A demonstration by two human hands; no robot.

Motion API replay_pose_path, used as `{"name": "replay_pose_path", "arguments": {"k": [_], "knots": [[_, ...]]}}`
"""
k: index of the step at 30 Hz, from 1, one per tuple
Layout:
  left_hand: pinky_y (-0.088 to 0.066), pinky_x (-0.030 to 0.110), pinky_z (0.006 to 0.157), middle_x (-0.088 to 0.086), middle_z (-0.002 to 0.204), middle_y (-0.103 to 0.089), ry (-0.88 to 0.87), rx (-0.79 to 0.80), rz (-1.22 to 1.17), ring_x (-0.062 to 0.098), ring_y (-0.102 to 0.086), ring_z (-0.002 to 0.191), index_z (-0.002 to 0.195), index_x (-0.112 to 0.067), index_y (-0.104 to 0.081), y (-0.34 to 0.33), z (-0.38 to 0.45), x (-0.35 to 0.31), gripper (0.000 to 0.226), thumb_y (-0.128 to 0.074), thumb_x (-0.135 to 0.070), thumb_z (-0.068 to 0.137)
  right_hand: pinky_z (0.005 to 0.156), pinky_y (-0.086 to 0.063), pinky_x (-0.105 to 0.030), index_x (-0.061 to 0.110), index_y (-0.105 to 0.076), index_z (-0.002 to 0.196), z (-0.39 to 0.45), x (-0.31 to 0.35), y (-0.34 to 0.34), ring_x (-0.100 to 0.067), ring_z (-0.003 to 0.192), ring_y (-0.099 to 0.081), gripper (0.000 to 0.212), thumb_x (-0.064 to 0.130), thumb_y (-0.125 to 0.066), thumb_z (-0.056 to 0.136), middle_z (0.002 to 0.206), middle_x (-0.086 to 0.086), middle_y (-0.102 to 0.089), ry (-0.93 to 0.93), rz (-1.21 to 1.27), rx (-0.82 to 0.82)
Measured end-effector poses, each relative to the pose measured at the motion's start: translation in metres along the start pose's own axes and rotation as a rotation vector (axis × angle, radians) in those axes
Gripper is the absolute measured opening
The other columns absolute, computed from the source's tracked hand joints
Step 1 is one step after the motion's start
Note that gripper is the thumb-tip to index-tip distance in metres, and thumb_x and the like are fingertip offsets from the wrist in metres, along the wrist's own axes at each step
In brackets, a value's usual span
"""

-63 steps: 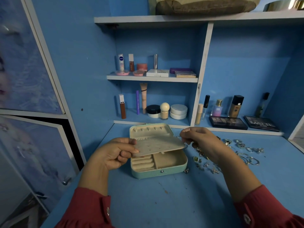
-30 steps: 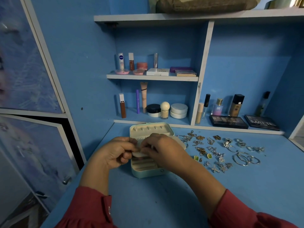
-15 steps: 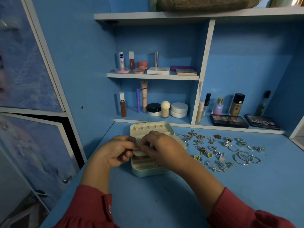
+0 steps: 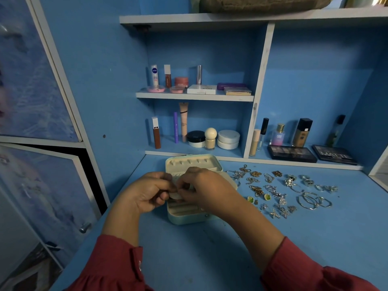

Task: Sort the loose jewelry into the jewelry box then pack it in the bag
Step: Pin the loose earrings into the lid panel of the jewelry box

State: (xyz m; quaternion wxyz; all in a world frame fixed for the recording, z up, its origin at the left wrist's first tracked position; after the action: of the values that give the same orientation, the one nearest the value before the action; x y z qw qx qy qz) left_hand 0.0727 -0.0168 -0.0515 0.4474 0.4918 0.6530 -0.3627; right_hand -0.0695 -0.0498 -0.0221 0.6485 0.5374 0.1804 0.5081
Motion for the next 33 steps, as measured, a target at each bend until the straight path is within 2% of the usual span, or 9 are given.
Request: {"name": "replay_pose_path", "arguments": {"k": [5,15,19,24,28,33], "knots": [[-0.024,0.011,0.029,0.000,0.048,-0.044,-0.002,0.001,0.007,0.003,-0.036,0.031,0.080,-0.011,-0.051,-0.002,-0.001,0.000,0.024,-0.050,0.013,0.086,0.074,-0.047,-0.030,0.015,-0.070,0.096,-0.001,-0.003,0.002,-0.015,0.083,-0.059,0.019,0.028,-0.058,0.090,0.095,-0.001,-0.065,-0.112,0.133,0.000],[-0.026,0.013,0.028,0.003,0.052,-0.044,0.004,-0.001,0.000,0.004,-0.037,0.031,0.078,-0.011,-0.051,-0.002,-0.002,-0.001,0.025,-0.050,0.013,0.085,0.076,-0.049,-0.035,0.013,-0.072,0.094,0.001,-0.001,0.003,-0.020,0.083,-0.060,0.018,0.026,-0.061,0.088,0.095,-0.005,-0.066,-0.110,0.113,0.043],[-0.026,0.013,0.028,0.006,0.058,-0.045,0.005,-0.009,0.001,0.004,-0.038,0.031,0.081,-0.010,-0.052,-0.002,-0.002,-0.001,0.023,-0.051,0.014,0.085,0.075,-0.048,-0.035,0.012,-0.071,0.093,0.003,0.001,0.006,-0.021,0.087,-0.059,0.018,0.026,-0.061,0.087,0.096,-0.006,-0.065,-0.102,0.078,0.111],[-0.026,0.012,0.028,0.005,0.054,-0.048,-0.009,-0.018,0.026,0.005,-0.039,0.031,0.082,-0.008,-0.054,-0.001,-0.003,-0.001,0.021,-0.052,0.012,0.085,0.080,-0.049,-0.034,0.013,-0.069,0.101,0.013,0.003,0.006,-0.026,0.095,-0.060,0.020,0.022,-0.055,0.090,0.105,-0.008,-0.065,-0.132,-0.061,0.283],[-0.027,0.013,0.029,0.003,0.048,-0.047,-0.022,-0.004,0.085,0.007,-0.041,0.031,0.085,-0.008,-0.055,0.002,-0.002,-0.001,0.014,-0.052,0.005,0.089,0.076,-0.049,-0.035,0.015,-0.070,0.094,0.008,-0.004,0.004,-0.020,0.087,-0.059,0.015,0.023,-0.060,0.088,0.096,-0.004,-0.066,-0.115,0.071,0.197],[-0.025,0.016,0.031,0.008,0.055,-0.056,-0.035,0.013,0.202,0.010,-0.041,0.033,0.087,-0.011,-0.053,0.002,-0.001,-0.001,0.010,-0.049,-0.004,0.093,0.075,-0.048,-0.035,0.016,-0.070,0.094,0.014,-0.010,0.003,-0.019,0.087,-0.060,0.014,0.024,-0.059,0.089,0.094,-0.004,-0.067,-0.114,0.099,0.237]]}}
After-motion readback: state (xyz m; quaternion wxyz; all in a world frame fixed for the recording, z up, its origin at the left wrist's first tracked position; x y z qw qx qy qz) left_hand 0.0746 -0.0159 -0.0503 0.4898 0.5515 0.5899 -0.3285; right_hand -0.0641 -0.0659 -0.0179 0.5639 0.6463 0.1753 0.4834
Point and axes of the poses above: each hand's wrist, its own z-axis towards the middle knuckle, its own y-axis out of the back of the hand, x = y × z, the point moved 3 cm from there along z, towards the middle knuckle
